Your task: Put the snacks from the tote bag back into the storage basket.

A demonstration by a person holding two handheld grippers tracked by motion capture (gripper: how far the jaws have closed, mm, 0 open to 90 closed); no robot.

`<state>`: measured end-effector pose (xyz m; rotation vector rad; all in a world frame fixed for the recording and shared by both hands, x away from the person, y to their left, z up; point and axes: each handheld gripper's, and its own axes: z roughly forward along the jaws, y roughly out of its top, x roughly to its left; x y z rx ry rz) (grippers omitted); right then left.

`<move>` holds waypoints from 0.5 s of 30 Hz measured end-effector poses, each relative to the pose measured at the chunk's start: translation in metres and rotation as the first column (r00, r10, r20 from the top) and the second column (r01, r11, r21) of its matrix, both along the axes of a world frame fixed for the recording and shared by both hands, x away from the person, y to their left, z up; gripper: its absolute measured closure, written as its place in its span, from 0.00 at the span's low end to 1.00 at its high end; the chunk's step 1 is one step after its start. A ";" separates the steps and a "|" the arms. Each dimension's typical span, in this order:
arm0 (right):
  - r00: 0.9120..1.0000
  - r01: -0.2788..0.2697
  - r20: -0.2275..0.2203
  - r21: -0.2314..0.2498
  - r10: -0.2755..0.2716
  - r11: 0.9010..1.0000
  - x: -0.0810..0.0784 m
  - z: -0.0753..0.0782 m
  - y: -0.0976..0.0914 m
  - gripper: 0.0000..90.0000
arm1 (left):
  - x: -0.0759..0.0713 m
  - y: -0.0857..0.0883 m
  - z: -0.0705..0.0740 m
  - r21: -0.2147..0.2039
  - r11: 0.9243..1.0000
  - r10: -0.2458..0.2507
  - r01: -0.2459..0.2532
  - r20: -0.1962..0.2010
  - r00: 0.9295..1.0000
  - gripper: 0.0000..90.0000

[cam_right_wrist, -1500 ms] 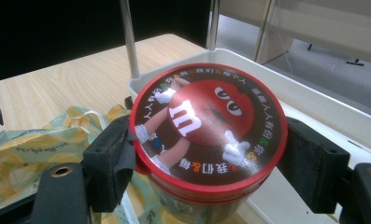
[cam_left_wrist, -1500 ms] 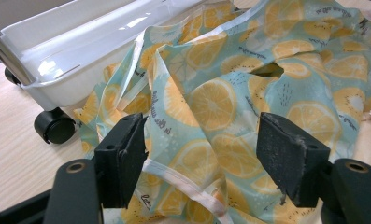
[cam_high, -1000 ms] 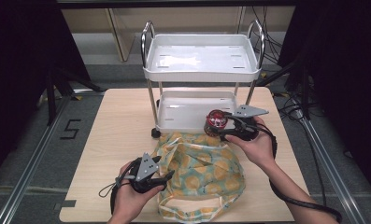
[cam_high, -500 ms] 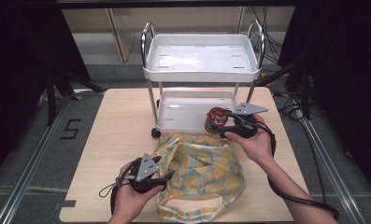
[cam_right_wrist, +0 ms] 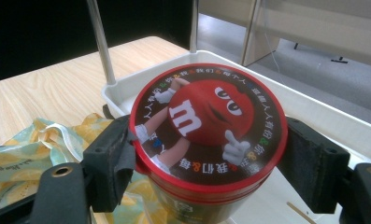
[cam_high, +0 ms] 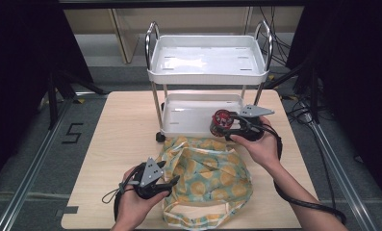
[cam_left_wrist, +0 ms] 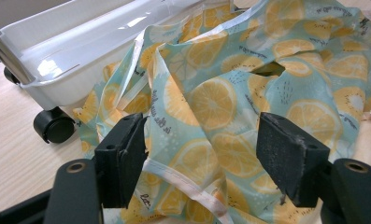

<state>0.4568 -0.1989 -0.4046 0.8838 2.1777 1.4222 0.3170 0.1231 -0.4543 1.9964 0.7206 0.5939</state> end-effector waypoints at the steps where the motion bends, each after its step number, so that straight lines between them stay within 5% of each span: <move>1: 1.000 0.007 0.010 0.002 -0.007 1.000 0.000 0.000 0.001 0.29 | 0.000 0.000 0.000 0.001 1.000 0.000 0.000 0.000 1.000 0.36; 10: 1.000 0.016 0.007 0.003 -0.017 1.000 0.004 0.001 0.004 0.29 | -0.001 -0.001 -0.001 -0.012 1.000 0.011 -0.011 -0.014 1.000 0.36; 14: 0.998 0.006 0.059 -0.016 -0.005 1.000 0.009 0.000 0.004 0.29 | -0.001 -0.001 -0.001 -0.011 1.000 0.007 -0.008 -0.017 1.000 0.36; 15: 1.000 0.016 0.005 -0.004 -0.016 1.000 0.005 0.000 0.006 0.29 | -0.001 -0.001 -0.001 -0.001 1.000 0.008 -0.008 -0.015 1.000 0.36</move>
